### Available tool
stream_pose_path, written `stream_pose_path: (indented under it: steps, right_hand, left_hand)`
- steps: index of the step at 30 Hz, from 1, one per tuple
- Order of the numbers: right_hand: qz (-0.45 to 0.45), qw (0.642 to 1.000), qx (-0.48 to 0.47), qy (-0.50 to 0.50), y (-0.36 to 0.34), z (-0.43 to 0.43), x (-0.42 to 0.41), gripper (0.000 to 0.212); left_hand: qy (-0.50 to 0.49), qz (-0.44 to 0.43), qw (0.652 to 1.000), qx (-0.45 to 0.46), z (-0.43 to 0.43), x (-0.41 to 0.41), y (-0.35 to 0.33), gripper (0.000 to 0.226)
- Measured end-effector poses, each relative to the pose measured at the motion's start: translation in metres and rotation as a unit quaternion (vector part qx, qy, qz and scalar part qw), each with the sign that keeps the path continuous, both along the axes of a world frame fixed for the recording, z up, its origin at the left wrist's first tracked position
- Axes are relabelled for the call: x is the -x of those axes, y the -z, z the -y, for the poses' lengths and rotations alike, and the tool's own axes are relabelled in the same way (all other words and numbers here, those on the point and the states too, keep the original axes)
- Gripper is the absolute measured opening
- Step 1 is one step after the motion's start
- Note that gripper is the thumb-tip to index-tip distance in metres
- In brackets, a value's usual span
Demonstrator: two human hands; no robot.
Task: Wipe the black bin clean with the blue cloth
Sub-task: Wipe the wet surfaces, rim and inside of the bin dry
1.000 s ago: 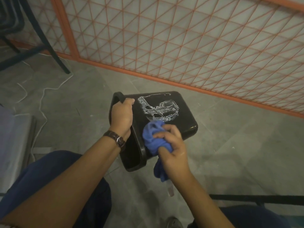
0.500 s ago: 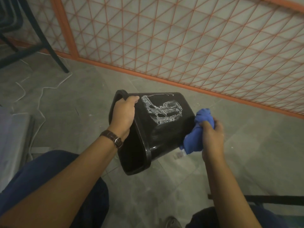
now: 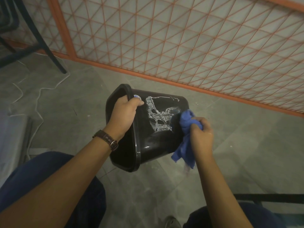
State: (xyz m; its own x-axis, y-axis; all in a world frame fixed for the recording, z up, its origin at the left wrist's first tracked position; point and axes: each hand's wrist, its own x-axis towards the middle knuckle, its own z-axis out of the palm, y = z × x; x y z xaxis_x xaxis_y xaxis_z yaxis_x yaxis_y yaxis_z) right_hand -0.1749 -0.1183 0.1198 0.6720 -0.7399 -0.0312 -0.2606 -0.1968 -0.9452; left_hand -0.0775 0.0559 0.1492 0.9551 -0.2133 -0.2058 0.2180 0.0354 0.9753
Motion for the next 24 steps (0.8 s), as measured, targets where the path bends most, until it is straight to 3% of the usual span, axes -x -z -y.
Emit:
stream_pose_path:
  steps: [4, 7, 10, 13, 15, 17, 19, 21, 24]
  right_hand:
    - [-0.017, 0.993, 0.096, -0.068, -0.001, -0.009, -0.001, 0.034]
    - [-0.009, 0.990, 0.055, -0.129, -0.006, -0.020, 0.002, 0.031]
    - [-0.018, 0.996, -0.046, -0.069, -0.008, -0.012, 0.001, 0.037]
    - [0.001, 0.999, -0.046, 0.025, -0.005, -0.002, 0.000, 0.032]
    - [-0.001, 1.000, -0.008, 0.014, 0.000, -0.002, -0.002, 0.023]
    - [-0.015, 0.999, 0.020, -0.020, 0.003, -0.007, -0.002, 0.032]
    - [-0.002, 0.999, 0.007, -0.049, -0.001, -0.012, -0.003, 0.025]
    - [0.005, 0.998, -0.020, -0.064, -0.006, -0.010, -0.003, 0.038]
    - [0.017, 0.999, -0.037, -0.007, -0.009, 0.000, -0.005, 0.037]
  left_hand:
    - [0.011, 0.003, 1.000, 0.010, 0.002, 0.004, -0.004, 0.032]
    - [0.000, 0.011, 1.000, 0.023, 0.000, 0.001, -0.006, 0.028]
    - [0.003, 0.003, 1.000, 0.015, 0.000, 0.002, -0.004, 0.033]
    - [0.010, -0.004, 1.000, 0.019, 0.004, 0.008, -0.002, 0.037]
    - [0.008, -0.007, 1.000, 0.026, 0.006, 0.010, -0.001, 0.043]
    - [-0.004, -0.004, 0.999, 0.036, 0.006, 0.008, 0.000, 0.042]
    - [-0.013, -0.003, 0.999, 0.041, 0.004, 0.005, -0.001, 0.034]
    - [-0.012, -0.002, 0.999, 0.040, 0.001, 0.002, -0.002, 0.030]
    - [0.002, -0.006, 0.999, 0.032, -0.001, 0.001, -0.002, 0.042]
